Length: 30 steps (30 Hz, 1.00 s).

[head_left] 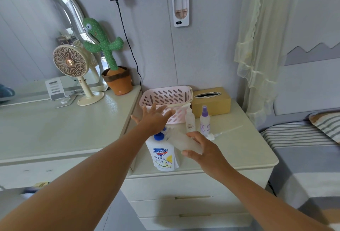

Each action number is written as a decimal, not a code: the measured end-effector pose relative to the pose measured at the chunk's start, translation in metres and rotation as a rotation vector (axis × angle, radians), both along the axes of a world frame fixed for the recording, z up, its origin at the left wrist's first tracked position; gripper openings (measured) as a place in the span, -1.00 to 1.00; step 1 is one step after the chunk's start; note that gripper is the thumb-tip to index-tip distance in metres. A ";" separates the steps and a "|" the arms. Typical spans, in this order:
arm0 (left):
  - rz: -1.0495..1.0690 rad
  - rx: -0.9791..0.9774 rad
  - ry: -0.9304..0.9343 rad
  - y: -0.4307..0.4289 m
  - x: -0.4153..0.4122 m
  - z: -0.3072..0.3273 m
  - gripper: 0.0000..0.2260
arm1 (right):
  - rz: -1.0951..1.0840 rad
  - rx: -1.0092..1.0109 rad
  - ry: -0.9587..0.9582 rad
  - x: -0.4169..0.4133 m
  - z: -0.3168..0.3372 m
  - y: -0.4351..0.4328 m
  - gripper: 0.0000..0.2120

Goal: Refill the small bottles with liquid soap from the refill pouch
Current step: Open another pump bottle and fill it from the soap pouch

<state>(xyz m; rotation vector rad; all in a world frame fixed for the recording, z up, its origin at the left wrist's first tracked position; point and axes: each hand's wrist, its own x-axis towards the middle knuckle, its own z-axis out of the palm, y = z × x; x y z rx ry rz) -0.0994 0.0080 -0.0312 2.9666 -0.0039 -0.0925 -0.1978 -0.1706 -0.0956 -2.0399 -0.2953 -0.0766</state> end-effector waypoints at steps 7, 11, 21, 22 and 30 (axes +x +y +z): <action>-0.012 -0.007 -0.034 0.001 0.001 0.001 -0.41 | 0.003 0.007 -0.011 0.000 0.000 -0.002 -0.61; 0.007 -0.021 -0.025 0.000 -0.002 -0.008 -0.43 | -0.008 -0.005 0.020 0.001 -0.005 0.000 -0.61; -0.028 0.027 -0.023 0.003 0.000 0.005 -0.41 | 0.004 -0.011 -0.024 -0.001 0.005 -0.002 -0.60; -0.025 0.013 -0.024 0.004 -0.001 0.004 -0.41 | 0.006 -0.010 -0.025 -0.001 0.005 -0.002 -0.60; 0.005 -0.044 -0.069 0.001 -0.004 -0.010 -0.43 | -0.007 -0.024 0.006 -0.001 -0.003 0.000 -0.61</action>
